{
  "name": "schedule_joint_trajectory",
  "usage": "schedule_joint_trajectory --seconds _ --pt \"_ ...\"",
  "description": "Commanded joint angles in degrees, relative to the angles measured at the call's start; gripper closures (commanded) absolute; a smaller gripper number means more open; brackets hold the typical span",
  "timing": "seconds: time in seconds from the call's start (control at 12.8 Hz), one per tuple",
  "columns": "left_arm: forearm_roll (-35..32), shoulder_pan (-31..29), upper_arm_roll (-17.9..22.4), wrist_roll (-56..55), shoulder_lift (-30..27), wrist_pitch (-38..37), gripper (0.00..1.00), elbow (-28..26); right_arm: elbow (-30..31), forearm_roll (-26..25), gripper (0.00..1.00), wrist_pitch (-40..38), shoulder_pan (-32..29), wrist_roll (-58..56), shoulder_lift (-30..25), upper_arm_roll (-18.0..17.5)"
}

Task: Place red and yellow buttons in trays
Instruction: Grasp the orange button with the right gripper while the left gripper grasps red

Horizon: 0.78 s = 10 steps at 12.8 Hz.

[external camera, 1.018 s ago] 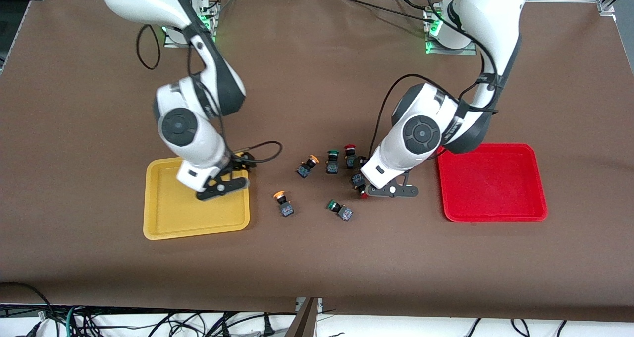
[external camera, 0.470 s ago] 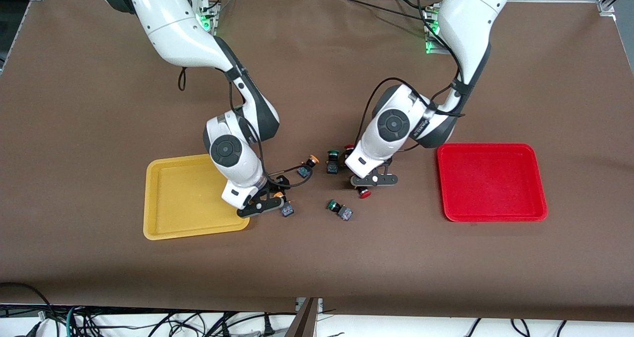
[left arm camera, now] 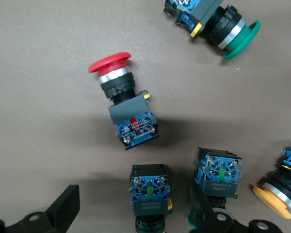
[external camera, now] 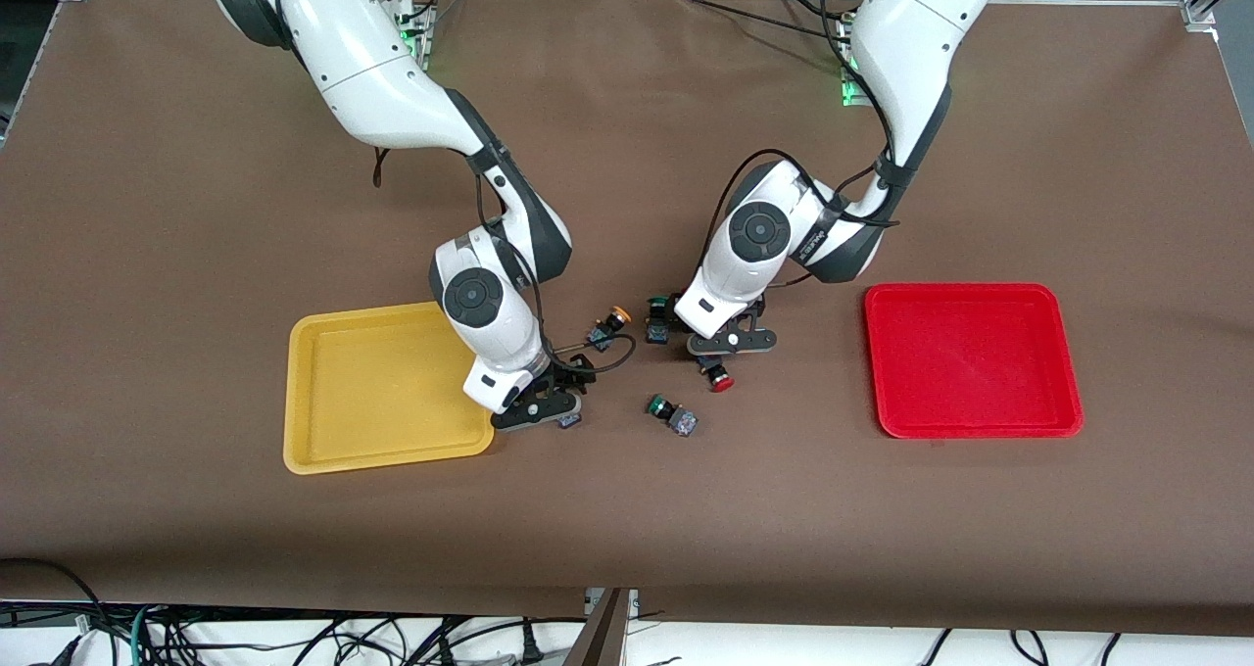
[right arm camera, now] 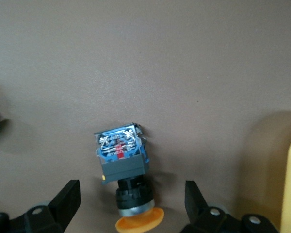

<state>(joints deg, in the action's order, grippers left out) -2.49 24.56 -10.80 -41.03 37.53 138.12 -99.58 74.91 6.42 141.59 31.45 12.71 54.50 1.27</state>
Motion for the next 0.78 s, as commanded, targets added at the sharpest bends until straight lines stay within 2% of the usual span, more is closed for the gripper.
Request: schedule_joint_trajectory --seconds 0.0,0.23,0.31,0.47,0.7 --pt "-1.5 1.1 0.8 -2.0 -0.1 2.0 0.00 -1.2 -1.6 0.9 0.40 -0.2 -0.1 0.3 0.8 -0.1" --pt "-1.6 1.3 0.8 -2.0 0.1 3.7 0.00 -2.6 -1.4 0.8 0.82 -2.6 -0.6 -0.1 0.1 -0.2" --pt "-2.3 1.3 0.8 -2.0 0.2 5.7 0.00 -3.8 -1.6 0.9 0.87 -5.3 -0.9 -0.1 -0.9 -0.2" --pt "-2.3 1.2 0.8 -2.0 0.1 7.6 0.00 -5.3 -1.9 0.8 0.87 -13.7 -2.5 -1.6 -4.2 -0.1" --pt "-2.3 1.2 0.7 -2.0 0.1 7.7 0.00 -5.3 -1.9 0.8 0.87 -21.9 -7.3 -11.4 -8.3 -0.1"
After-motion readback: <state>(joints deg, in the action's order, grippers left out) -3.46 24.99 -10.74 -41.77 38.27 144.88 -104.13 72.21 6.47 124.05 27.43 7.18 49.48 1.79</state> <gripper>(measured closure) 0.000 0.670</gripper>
